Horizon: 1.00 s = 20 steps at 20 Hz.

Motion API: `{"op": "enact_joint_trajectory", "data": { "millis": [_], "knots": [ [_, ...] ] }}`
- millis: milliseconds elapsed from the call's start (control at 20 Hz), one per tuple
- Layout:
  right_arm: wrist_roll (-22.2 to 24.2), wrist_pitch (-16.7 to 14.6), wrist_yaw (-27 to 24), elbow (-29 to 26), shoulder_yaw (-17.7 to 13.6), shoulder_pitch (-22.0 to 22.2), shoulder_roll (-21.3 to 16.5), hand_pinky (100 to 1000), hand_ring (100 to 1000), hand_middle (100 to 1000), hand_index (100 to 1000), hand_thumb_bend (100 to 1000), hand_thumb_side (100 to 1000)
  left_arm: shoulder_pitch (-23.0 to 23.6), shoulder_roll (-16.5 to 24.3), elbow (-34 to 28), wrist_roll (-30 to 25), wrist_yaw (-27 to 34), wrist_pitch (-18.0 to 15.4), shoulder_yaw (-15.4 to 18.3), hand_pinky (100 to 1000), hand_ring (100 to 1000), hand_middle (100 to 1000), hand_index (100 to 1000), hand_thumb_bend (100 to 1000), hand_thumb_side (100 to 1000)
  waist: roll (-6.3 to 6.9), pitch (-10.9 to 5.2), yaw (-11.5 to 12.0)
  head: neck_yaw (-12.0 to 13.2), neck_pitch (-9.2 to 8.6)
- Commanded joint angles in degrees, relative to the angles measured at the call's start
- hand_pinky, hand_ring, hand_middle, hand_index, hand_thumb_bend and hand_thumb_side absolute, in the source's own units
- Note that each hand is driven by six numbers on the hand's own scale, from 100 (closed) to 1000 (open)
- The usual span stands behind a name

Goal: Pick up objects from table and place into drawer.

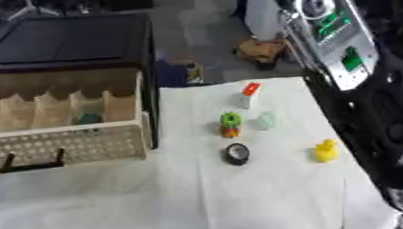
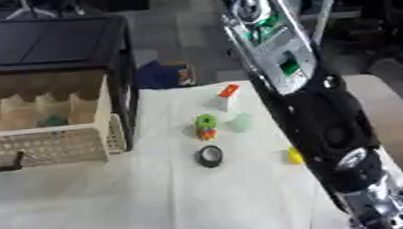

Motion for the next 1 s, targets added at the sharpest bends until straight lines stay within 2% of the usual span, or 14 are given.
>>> {"op": "enact_joint_trajectory", "data": {
  "millis": [50,300,450,600,650,700,800,1000],
  "knots": [
    [-2.97,0.78,-2.73,-5.56,-2.61,1.85,-4.42,527,485,349,720,451,718,-0.46,1.30,-0.73,-0.21,-0.44,-0.39,0.45,307,389,507,749,100,1000,0.37,-0.94,-0.38,0.84,0.22],
    [-6.93,0.89,-3.91,-12.20,-5.48,9.39,-7.89,541,498,380,718,444,716,-1.38,2.61,-0.73,-0.37,-1.55,-1.92,0.40,305,389,506,750,100,1000,0.76,-0.75,-1.21,1.68,0.69],
    [-8.63,-0.04,-3.86,-13.95,-6.86,13.46,-9.12,558,508,411,724,421,704,-2.03,3.52,-0.73,-0.17,-2.27,-3.10,0.32,304,388,506,752,100,1000,0.96,-0.57,-1.61,2.10,1.11],
    [-9.55,-2.75,-3.40,-14.17,-8.08,17.50,-9.70,576,522,444,742,397,692,-2.61,4.61,-0.73,-0.26,-3.08,-4.24,0.15,302,387,506,752,100,1000,1.18,-0.34,-1.94,2.47,1.49],
    [-9.68,-3.70,-3.39,-14.18,-8.36,18.38,-9.76,585,530,460,747,317,731,-2.72,4.86,-0.73,-0.33,-3.27,-4.54,0.14,300,387,504,751,100,1000,1.23,-0.30,-1.97,2.52,1.59],
    [-9.76,-5.17,-3.32,-14.19,-8.70,19.78,-9.87,590,535,472,752,369,696,-2.90,5.41,-0.73,-0.46,-3.55,-5.02,0.11,299,386,506,754,100,1000,1.36,-0.17,-2.09,2.67,1.66],
    [-9.87,-8.29,-3.30,-14.19,-9.33,22.16,-9.99,595,541,483,758,356,695,-3.15,6.36,-0.73,-0.74,-3.94,-5.89,0.06,297,385,506,754,100,1000,1.49,-0.01,-2.19,2.73,1.82],
    [-10.01,-10.13,-3.54,-14.19,-9.64,23.31,-10.06,595,541,483,758,356,695,-3.20,6.71,-0.73,-0.92,-4.07,-6.35,0.07,297,385,506,754,100,1000,1.53,0.04,-2.21,2.72,1.88]
  ]
}}
